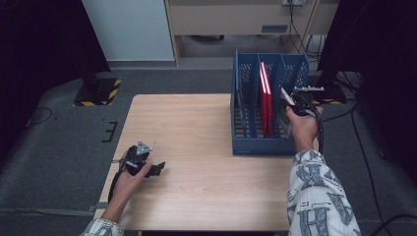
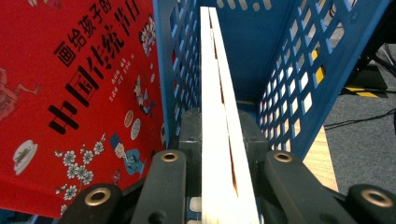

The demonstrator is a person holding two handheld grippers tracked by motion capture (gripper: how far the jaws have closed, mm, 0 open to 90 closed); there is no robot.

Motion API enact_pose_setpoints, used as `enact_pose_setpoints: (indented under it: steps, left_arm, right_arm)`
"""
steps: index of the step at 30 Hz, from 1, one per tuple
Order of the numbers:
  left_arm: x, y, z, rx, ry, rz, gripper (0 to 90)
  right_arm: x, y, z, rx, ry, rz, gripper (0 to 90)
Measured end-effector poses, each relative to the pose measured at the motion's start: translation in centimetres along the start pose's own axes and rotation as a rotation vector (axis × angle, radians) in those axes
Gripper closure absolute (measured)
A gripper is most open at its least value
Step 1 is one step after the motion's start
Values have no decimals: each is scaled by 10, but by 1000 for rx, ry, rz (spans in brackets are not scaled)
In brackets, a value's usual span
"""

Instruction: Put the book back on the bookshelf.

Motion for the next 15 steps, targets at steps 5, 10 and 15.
enact_pose_setpoints:
  steps: [5,10,15]
  left_arm:
    - [0,0,0,1,2,0,38]
    - [0,0,0,0,2,-1,38]
    - [0,0,0,-1,3,-3,38]
  right_arm:
    - [4,4,-2,8,6,25,764]
    - [7,7,-2,8,3,44,763]
    - [9,12,-2,8,2,67,763]
Point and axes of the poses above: each handheld gripper's, and its own axes: x roughly forward along the jaws, y roughly out of its underside, z roughly to its left, the point moved 9 cm from there along x, roughly forward along the jaws, and after that the axes turned 14 degrees about -y, right-handed, at the moved point
